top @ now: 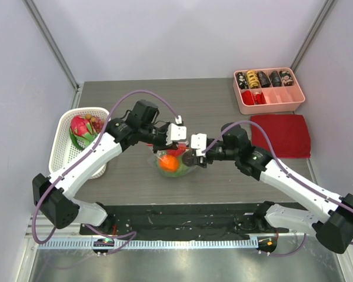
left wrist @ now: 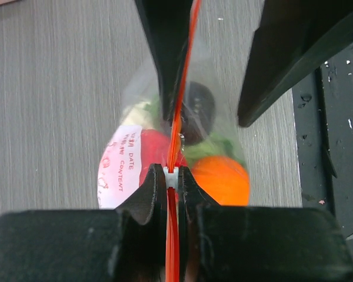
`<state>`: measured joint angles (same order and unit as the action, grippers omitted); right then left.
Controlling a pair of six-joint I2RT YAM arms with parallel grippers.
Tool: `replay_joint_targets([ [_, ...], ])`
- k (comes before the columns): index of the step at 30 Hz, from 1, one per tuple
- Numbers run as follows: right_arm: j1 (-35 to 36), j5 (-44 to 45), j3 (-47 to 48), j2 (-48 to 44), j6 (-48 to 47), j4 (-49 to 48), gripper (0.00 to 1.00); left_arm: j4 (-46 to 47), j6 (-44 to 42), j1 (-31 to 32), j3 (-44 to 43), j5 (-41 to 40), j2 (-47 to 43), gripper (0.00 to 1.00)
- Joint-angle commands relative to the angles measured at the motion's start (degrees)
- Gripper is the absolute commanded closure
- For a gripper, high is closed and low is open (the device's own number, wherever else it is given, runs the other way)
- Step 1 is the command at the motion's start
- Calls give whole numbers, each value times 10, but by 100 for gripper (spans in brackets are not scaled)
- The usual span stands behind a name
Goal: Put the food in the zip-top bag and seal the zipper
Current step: Zip the zipper food storage bag at the center of the board.
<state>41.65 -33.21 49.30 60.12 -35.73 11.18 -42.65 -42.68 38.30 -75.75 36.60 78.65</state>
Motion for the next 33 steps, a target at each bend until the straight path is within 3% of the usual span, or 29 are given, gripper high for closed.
replay_joint_targets([
  [1, 15, 66, 16, 21, -24, -29, 46, 45, 14, 11, -8, 18, -12, 100],
  [4, 19, 95, 9, 28, -19, -41, 53, 46, 9, 11, -5, 15, -14, 100],
  [6, 23, 112, 5, 31, -18, -47, 63, 43, 7, 11, -1, 15, -17, 100],
  [9, 23, 126, 2, 29, -16, -48, 98, 39, 0, 11, 9, 10, -23, 100],
  [16, 24, 128, -40, -22, -26, -63, 99, 13, -18, -13, 37, -28, -39, 95],
  [33, 23, 138, -68, -73, -38, -32, 99, -57, -79, -103, 61, -47, -70, 95],
])
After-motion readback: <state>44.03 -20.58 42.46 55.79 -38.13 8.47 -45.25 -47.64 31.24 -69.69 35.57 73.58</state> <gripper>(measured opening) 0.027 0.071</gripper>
